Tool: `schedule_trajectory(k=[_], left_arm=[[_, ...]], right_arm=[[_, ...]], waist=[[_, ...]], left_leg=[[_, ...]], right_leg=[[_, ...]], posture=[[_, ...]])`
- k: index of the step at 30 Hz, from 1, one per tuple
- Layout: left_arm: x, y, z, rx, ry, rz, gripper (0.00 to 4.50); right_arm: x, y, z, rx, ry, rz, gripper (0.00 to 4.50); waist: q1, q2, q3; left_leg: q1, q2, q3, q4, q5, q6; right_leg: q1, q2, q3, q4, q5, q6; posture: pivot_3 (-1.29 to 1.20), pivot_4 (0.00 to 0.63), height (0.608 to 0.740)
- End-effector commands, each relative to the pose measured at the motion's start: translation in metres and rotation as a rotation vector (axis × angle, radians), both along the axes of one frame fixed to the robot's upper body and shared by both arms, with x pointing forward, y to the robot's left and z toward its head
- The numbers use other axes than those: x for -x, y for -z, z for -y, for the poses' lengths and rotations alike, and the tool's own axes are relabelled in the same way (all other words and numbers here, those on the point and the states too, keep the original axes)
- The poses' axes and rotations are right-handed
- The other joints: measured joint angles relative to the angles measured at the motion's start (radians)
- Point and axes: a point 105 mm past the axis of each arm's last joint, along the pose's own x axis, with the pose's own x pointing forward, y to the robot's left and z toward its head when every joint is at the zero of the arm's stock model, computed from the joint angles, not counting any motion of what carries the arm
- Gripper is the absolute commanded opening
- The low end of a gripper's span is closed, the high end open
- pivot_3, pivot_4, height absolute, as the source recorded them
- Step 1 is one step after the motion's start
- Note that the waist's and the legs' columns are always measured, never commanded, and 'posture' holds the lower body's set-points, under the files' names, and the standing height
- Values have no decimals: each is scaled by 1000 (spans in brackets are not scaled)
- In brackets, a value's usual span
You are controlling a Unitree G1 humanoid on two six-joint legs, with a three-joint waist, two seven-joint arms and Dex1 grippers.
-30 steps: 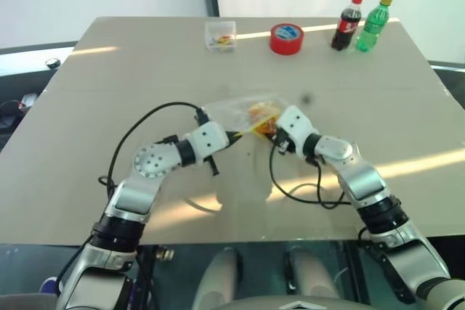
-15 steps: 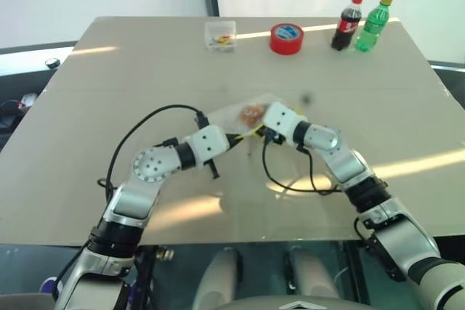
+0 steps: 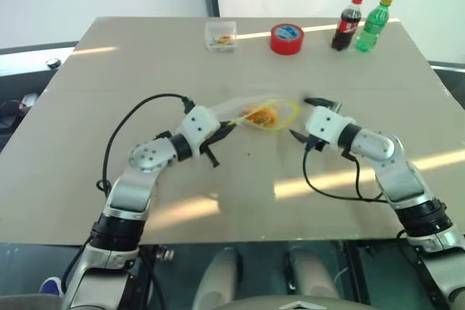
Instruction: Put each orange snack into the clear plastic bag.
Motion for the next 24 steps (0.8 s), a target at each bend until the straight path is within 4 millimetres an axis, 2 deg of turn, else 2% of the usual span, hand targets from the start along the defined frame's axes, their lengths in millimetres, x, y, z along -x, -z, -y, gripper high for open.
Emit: schedule_trajectory(k=[1, 7, 8, 10, 15, 16, 17, 20, 22, 24], left_arm=[[-1, -13, 2, 8, 14, 48, 0], [-1, -14, 1, -11, 24, 60, 0], [-1, -14, 0, -12, 22, 62, 0], [0, -15, -1, -11, 20, 64, 0], [1, -15, -1, -11, 17, 65, 0], [1, -15, -2, -11, 17, 66, 0], [0, -16, -2, -9, 16, 69, 0], [-1, -22, -2, 11, 12, 86, 0], [-3, -35, -1, 69, 11, 134, 0], [-10, -51, -3, 138, -23, 175, 0]], right_arm=[[-15, -2, -1, 112, 9, 117, 4235], [-31, -8, -16, 122, -39, 174, 4235], [-33, -10, -17, 120, -43, 184, 4003], [-35, -12, -20, 124, -58, 194, 3405], [-35, -9, -25, 97, -91, 168, 894], [-35, -8, -25, 93, -93, 168, 180], [-35, -8, -25, 91, -94, 166, 15], [-36, -15, -21, 79, -83, 180, 15], [-39, -28, -14, 32, -47, 203, 15], [-43, -51, -5, -44, 5, 243, 15]], waist=[[-3, 0, 0], [-2, 0, 0], [-1, 0, 0], [1, 0, 0], [0, 0, 0], [0, 0, 0], [-1, 0, 0], [-2, 0, 0], [-1, 0, 0], [3, 0, 0]], left_leg=[[0, 0, 0, 0, 0, 0], [0, 1, 2, 0, 1, -2], [0, 1, 2, 0, 1, -2], [0, 1, 1, 0, 2, -3], [-1, 1, 1, 0, 2, -3], [-1, 1, 1, 0, 2, -3], [-1, 1, 1, 0, 2, -3], [-1, 1, 1, 0, 1, -2], [-1, 1, 1, 0, 1, -2], [-1, 1, 1, 0, 2, -3]], right_leg=[[0, 0, 0, 0, 0, 0], [-1, 0, 1, 0, 0, 0], [0, 0, 1, 0, 0, 0], [0, 0, 1, -1, 0, 0], [0, -1, 1, -2, 0, 0], [-1, -1, 1, -2, 0, 0], [-1, -1, 1, -2, 0, 0], [-1, 0, 1, -1, 0, 0], [-1, 0, 1, -1, 0, 0], [0, 0, 1, -1, 0, 0]], posture=[[0, 150, 740], [0, 150, 740], [0, 150, 740], [0, 150, 740], [0, 150, 740], [0, 150, 740], [0, 150, 740], [0, 150, 740], [0, 150, 740], [0, 150, 740]])
